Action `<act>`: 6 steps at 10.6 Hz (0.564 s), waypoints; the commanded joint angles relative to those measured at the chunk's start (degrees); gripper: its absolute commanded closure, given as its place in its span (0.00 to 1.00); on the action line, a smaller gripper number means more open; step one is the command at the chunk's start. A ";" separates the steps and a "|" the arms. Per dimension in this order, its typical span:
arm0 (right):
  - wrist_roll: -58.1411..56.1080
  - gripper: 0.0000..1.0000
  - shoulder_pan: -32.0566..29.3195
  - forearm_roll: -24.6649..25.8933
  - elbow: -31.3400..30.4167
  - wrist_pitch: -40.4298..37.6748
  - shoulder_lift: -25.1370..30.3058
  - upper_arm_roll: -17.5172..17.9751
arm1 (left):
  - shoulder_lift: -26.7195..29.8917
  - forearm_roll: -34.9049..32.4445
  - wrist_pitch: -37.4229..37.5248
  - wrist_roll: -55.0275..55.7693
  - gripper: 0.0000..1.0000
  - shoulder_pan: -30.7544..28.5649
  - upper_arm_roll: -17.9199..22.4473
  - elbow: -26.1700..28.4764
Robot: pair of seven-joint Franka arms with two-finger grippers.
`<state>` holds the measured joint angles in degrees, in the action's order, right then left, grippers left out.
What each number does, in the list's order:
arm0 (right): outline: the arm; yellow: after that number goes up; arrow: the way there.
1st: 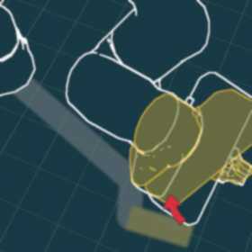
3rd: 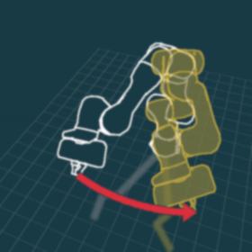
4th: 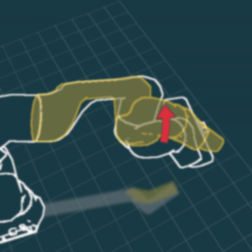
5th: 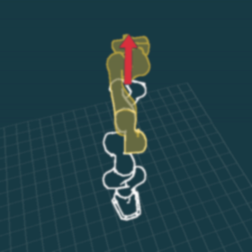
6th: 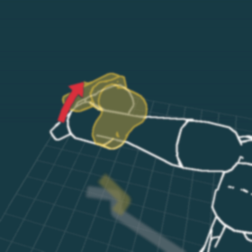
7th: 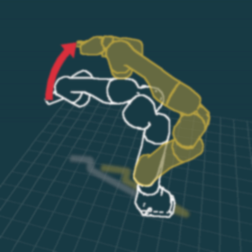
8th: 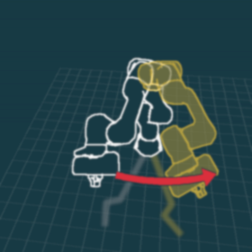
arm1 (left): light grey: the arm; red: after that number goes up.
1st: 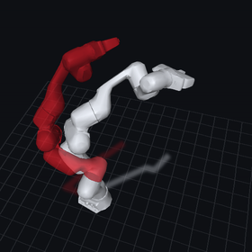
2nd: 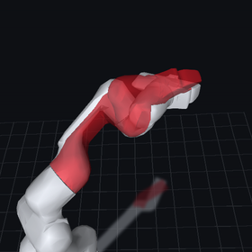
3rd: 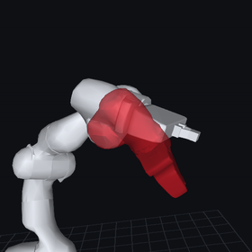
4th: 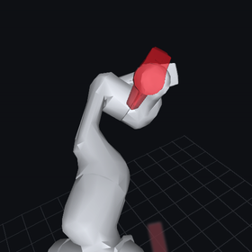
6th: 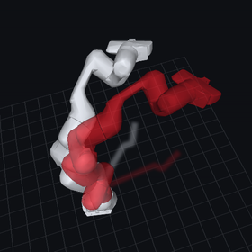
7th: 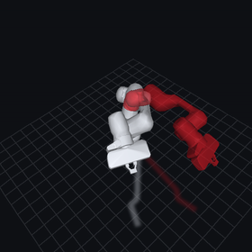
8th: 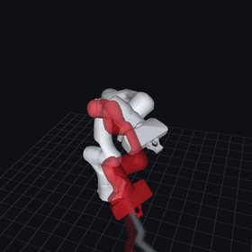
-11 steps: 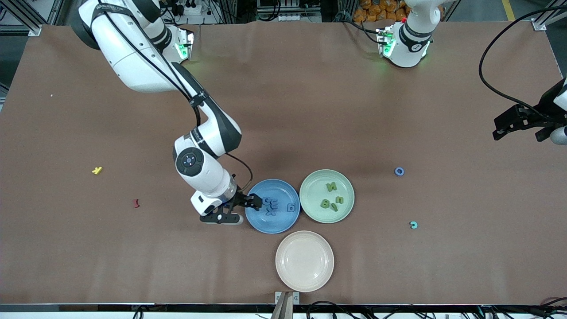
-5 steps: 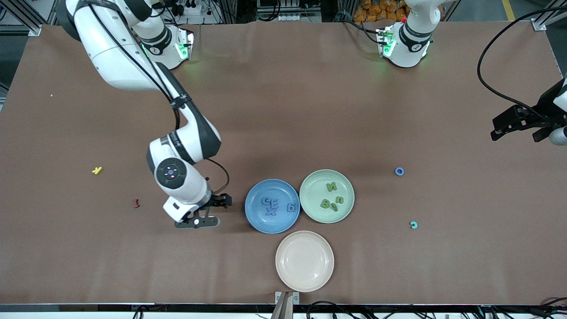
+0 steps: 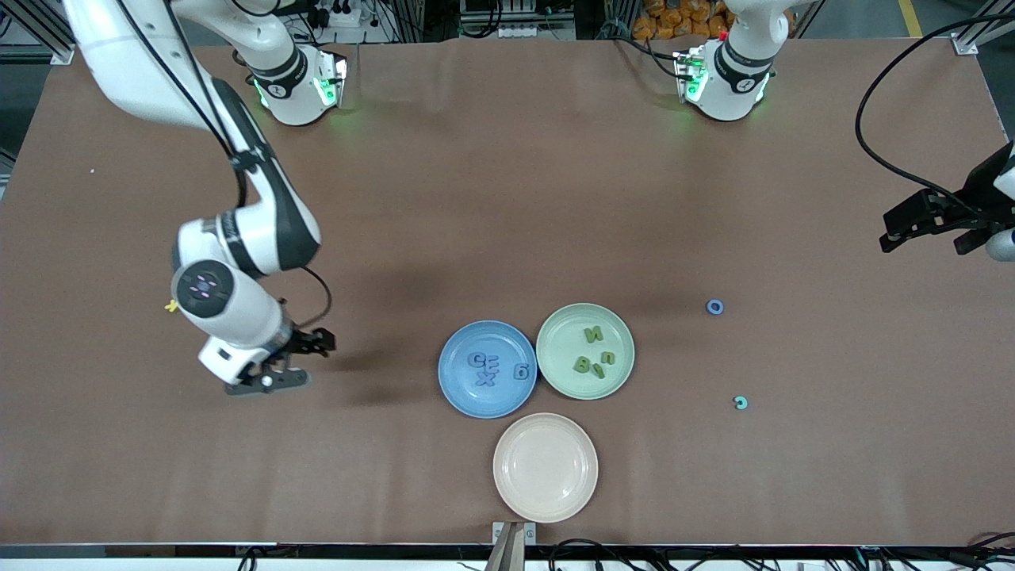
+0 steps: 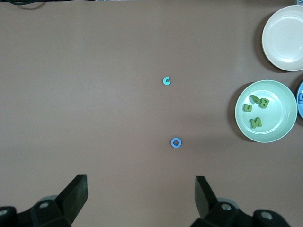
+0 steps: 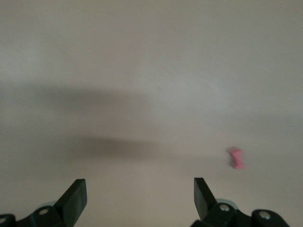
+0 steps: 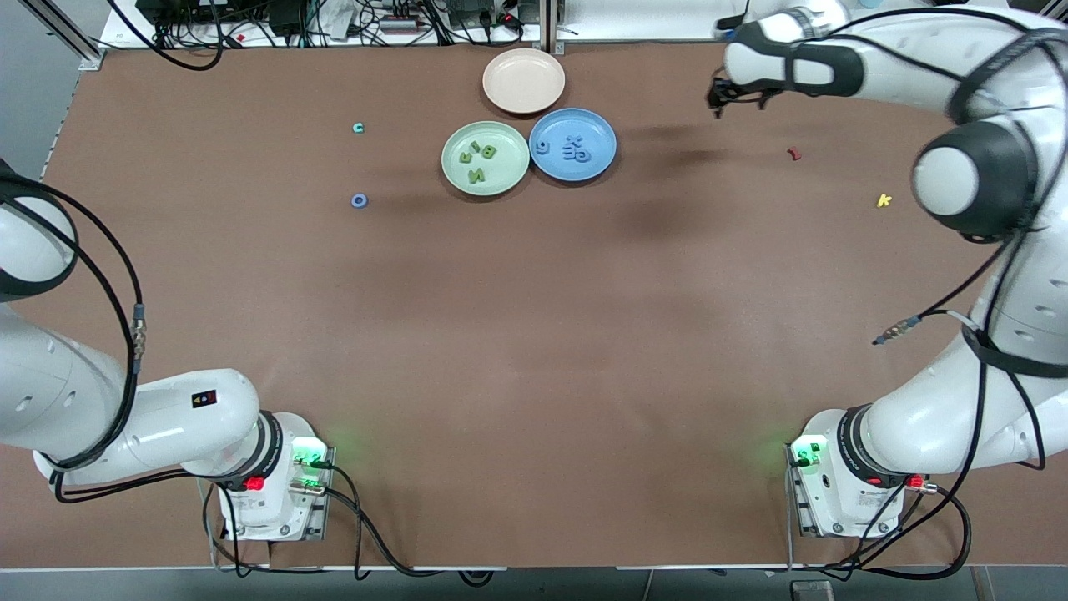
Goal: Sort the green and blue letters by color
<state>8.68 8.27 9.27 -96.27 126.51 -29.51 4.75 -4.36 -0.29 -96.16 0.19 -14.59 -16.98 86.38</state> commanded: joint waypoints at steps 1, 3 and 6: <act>-2.18 0.00 -2.21 0.05 -17.78 1.38 17.26 -1.58 | 0.67 1.78 -0.61 0.25 0.00 -0.62 -0.16 0.81; -5.76 0.00 -1.69 -0.04 -23.50 1.03 24.82 -3.68 | 0.67 1.78 -0.61 0.25 0.00 -0.62 -0.07 0.90; -9.21 0.00 -1.94 -1.79 -23.97 -5.90 30.99 -5.01 | 0.67 1.69 -0.61 0.25 0.00 -0.62 -0.07 0.90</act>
<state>1.46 6.34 9.05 -117.46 124.02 -4.56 0.47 -4.54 -0.09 -96.26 0.19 -14.68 -16.96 86.56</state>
